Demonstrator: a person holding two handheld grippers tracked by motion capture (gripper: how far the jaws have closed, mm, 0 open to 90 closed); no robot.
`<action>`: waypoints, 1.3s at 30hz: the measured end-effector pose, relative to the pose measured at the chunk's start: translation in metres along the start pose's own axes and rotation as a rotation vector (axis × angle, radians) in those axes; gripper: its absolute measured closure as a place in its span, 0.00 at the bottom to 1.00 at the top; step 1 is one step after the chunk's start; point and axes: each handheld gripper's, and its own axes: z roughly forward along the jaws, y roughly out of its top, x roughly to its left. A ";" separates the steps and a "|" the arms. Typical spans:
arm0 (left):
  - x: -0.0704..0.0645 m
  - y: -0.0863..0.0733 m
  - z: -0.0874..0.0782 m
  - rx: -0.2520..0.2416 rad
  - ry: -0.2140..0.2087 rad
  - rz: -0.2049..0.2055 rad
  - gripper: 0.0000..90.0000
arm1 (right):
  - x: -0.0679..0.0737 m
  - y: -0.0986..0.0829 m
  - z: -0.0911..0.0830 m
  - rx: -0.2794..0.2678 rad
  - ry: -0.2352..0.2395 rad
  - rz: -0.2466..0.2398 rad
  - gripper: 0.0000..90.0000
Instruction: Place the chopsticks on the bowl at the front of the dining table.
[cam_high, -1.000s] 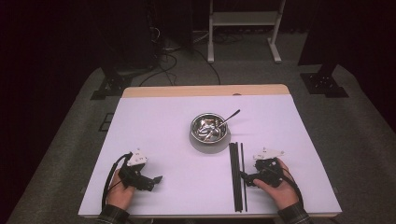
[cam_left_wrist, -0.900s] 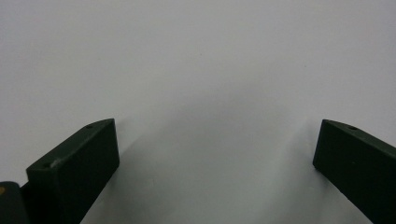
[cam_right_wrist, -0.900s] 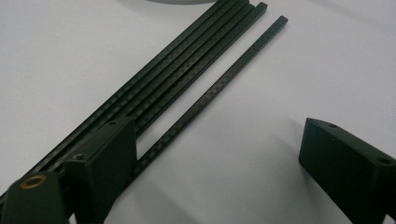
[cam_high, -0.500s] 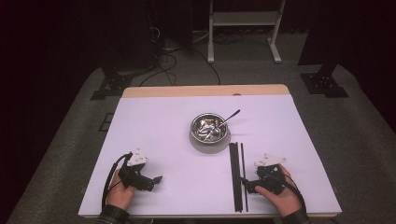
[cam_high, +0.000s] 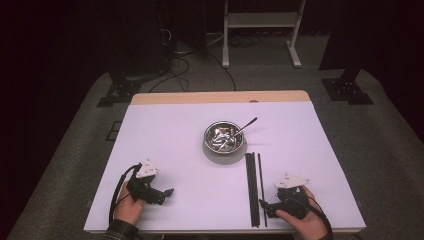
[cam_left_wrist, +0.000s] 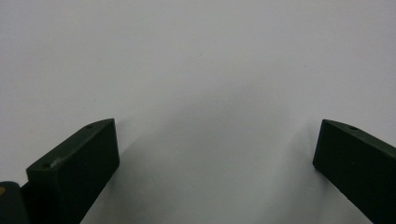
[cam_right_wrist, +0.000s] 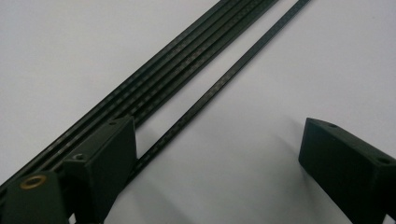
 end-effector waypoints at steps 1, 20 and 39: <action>0.000 0.000 0.000 0.001 -0.001 0.000 0.00 | 0.000 -0.001 -0.001 0.000 0.001 -0.002 0.11; 0.000 0.000 0.000 0.000 0.000 0.000 0.00 | -0.012 -0.005 -0.006 0.005 -0.010 0.008 0.11; 0.000 0.000 0.000 0.000 0.000 0.000 0.00 | -0.030 -0.008 -0.010 0.015 -0.033 0.026 0.11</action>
